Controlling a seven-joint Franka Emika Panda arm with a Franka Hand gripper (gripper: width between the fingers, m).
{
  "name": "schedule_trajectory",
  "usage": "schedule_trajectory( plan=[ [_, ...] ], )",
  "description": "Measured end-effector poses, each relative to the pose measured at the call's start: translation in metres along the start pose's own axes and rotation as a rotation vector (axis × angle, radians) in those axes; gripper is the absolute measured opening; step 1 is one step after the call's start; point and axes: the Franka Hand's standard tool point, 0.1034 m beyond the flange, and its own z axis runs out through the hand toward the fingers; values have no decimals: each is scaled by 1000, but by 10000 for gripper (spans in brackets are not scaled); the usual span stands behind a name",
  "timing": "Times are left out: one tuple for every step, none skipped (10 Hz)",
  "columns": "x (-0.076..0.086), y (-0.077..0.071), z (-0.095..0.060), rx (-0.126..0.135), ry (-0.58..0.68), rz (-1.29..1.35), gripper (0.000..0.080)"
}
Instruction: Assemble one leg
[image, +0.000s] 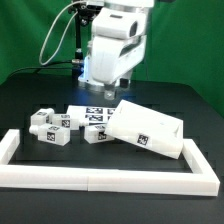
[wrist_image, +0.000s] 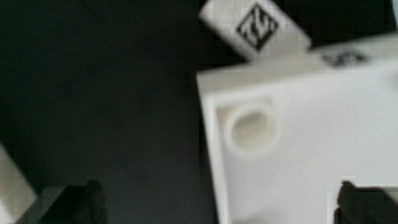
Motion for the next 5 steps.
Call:
schedule_trajectory(
  plan=[
    [-11,-2,8,12,13,29,650],
    [-7,-1,5,8,10,32,650],
    [-5,-1,4,6,10,28,650],
    [-6,-1,5,7,10,30,650],
    [-7,-1,6,7,10,29,650]
  ],
)
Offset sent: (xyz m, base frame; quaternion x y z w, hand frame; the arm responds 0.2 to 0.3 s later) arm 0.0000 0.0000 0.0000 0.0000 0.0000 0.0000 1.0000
